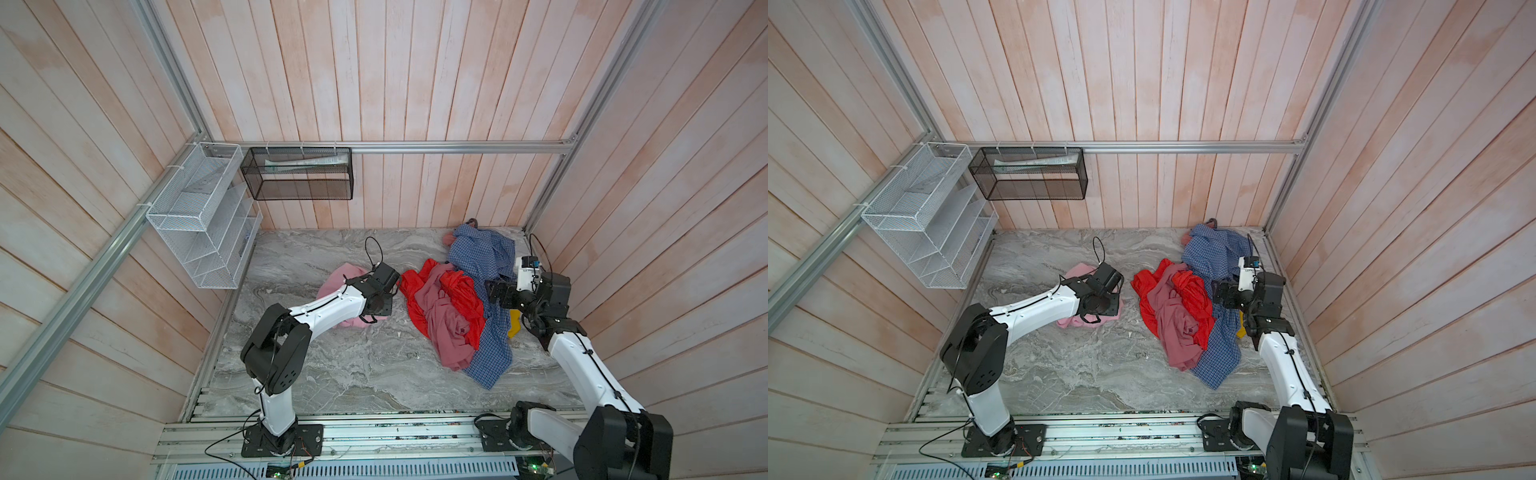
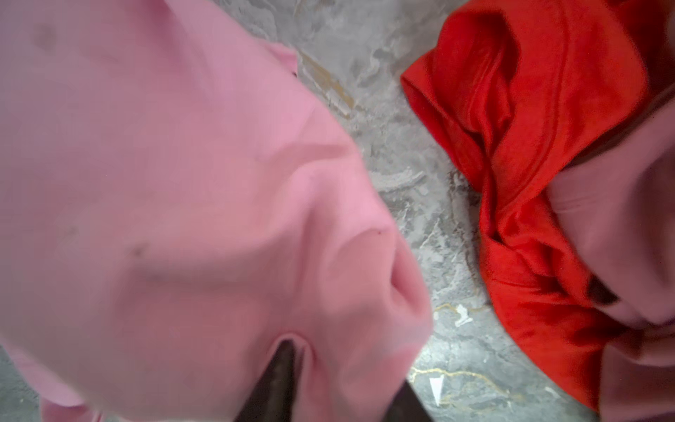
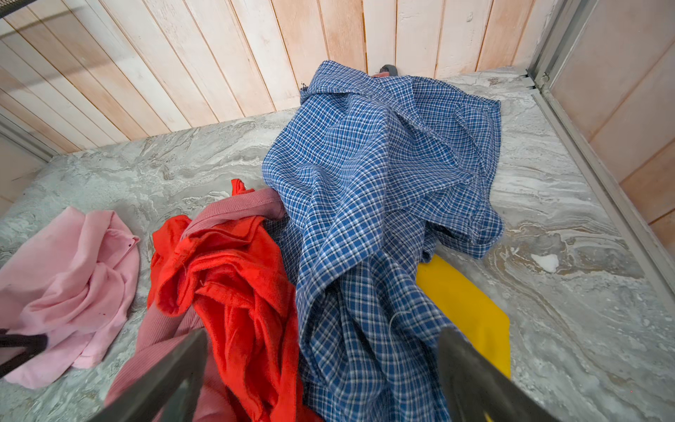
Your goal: Pick out a specific cloth from the pile
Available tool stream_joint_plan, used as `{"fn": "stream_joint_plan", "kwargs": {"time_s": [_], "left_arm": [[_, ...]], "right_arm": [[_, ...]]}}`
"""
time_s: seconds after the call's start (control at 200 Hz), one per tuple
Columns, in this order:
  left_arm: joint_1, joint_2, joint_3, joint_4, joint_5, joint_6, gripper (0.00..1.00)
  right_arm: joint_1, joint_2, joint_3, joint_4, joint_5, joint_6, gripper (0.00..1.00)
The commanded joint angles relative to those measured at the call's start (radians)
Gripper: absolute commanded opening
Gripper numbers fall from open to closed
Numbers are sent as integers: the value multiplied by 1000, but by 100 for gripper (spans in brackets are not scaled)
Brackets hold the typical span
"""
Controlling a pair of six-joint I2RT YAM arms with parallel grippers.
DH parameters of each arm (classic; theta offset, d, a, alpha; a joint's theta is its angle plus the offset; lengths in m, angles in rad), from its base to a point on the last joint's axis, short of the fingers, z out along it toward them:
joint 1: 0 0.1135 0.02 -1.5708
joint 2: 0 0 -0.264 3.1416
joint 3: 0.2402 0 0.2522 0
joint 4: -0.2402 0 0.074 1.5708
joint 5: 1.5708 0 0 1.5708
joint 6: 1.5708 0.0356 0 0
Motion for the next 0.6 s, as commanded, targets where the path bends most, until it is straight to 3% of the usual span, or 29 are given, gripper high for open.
{"fn": "stream_joint_plan", "kwargs": {"time_s": [0.0, 0.165, 0.285, 0.515, 0.595], "left_arm": [[1, 22, -1, -9, 4, -15, 57], [1, 60, 14, -1, 48, -11, 71], [1, 104, 32, 0, 22, -8, 76], [3, 241, 136, -59, -45, -37, 76], [3, 268, 146, -53, -51, -47, 72]], "right_arm": [[-2, 10, 18, -21, -2, -9, 98], [-2, 8, 11, -24, 5, -8, 98], [-2, 8, 9, -26, 9, -9, 98], [-2, 4, 13, -34, 16, -21, 98], [-2, 2, 14, -37, 16, -22, 98]]}}
